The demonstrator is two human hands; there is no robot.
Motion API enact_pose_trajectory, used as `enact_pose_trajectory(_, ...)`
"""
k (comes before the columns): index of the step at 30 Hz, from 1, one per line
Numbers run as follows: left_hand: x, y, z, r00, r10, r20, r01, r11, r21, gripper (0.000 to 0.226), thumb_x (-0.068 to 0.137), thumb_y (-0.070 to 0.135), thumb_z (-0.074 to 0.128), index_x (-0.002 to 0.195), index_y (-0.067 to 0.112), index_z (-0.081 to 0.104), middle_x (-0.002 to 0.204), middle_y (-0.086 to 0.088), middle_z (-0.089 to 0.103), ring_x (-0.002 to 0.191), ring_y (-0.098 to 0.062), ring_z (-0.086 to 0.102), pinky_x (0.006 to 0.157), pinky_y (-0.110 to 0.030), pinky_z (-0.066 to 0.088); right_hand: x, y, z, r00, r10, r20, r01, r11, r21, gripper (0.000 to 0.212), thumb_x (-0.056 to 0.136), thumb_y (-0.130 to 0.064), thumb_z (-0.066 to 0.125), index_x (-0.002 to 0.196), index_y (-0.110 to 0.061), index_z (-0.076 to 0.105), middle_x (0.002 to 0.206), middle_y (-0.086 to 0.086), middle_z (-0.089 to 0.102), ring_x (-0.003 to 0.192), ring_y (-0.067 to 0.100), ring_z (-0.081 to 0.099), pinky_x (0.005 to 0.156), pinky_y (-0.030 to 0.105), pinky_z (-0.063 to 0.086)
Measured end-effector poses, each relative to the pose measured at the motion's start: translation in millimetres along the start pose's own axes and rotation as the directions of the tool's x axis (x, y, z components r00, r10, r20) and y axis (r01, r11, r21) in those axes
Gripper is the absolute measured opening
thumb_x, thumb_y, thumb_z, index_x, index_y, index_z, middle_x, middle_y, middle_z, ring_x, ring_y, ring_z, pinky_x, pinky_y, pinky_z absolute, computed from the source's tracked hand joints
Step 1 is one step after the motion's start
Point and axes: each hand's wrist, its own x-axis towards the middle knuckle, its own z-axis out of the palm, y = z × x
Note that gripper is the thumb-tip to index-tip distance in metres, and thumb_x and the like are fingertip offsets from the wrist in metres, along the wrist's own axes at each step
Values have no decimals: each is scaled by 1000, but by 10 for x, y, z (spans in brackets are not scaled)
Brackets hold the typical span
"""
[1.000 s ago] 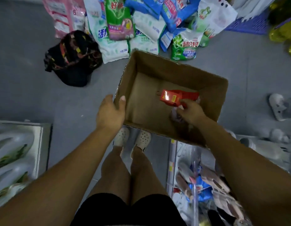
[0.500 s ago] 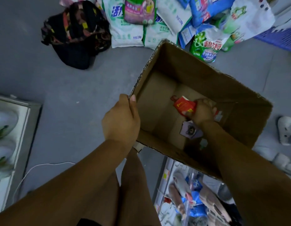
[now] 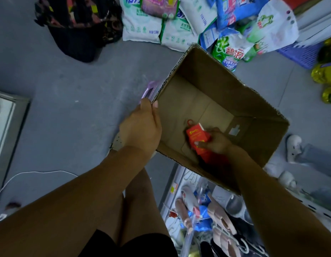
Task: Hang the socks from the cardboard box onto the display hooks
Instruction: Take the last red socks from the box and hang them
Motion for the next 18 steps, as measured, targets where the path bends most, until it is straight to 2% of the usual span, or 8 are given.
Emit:
enact_pose_trajectory(1,-3,0,-1,1000,4,-5,-4,1000,-3,31,110,35,32,97,14,50,60,12,33,49,0,29,47,-22,14,46,37,70,1000,-7,-8,6,999,-35,61,67,-56,84,107,-11,73,107,6,70,97,23,69,94,43,56)
enact_pose_trajectory(3,-1,1,3,1000,7,-17,-7,1000,-11,26,110,34,33,94,18,46,60,12,33,49,0,27,48,-21,13,180,119,202,999,18,-33,-19,999,-33,54,72,-38,87,114,-9,69,112,7,68,104,27,65,99,45,53)
enact_pose_trajectory(5,4,-6,16,999,8,-38,-9,1000,-13,30,110,33,34,94,14,50,60,9,37,49,0,25,48,-22,12,180,75,265,995,91,-43,-89,995,37,50,75,-29,86,117,-10,66,114,7,69,105,27,65,100,44,52)
enact_pose_trajectory(10,1,0,13,1000,16,-9,-15,999,28,36,110,35,30,103,10,54,66,2,45,50,-1,28,48,-22,14,16,-54,219,989,110,-100,-76,952,298,41,82,-30,81,115,-9,71,108,14,73,98,30,69,93,41,54)
enact_pose_trajectory(14,15,12,-34,999,9,46,-9,1000,-13,38,110,35,29,109,7,54,73,-2,52,53,-3,35,47,-23,19,-461,-282,66,983,83,-163,28,814,580,31,87,-31,77,113,-17,69,104,5,75,94,22,72,87,40,58)
enact_pose_trajectory(15,19,24,-48,997,4,77,0,999,-41,38,110,36,29,111,6,53,77,-4,54,55,-5,38,48,-23,21,-630,-343,11,979,78,-190,64,762,645,25,88,-29,75,110,-19,69,101,3,75,89,17,74,80,36,61)
enact_pose_trajectory(17,-2,55,-119,991,-19,134,34,993,-111,41,109,38,31,117,4,52,94,-11,59,72,-14,49,57,-24,32,-998,-462,-99,969,66,-239,134,674,726,17,90,-29,73,105,-23,69,97,0,76,81,9,75,68,26,60)
enact_pose_trajectory(18,-31,80,-173,991,-30,128,48,990,-133,43,109,38,34,121,1,52,107,-15,59,87,-20,53,68,-27,38,-1164,-483,-146,965,67,-254,153,640,753,19,89,-32,73,106,-24,69,99,0,77,84,10,75,71,28,60)
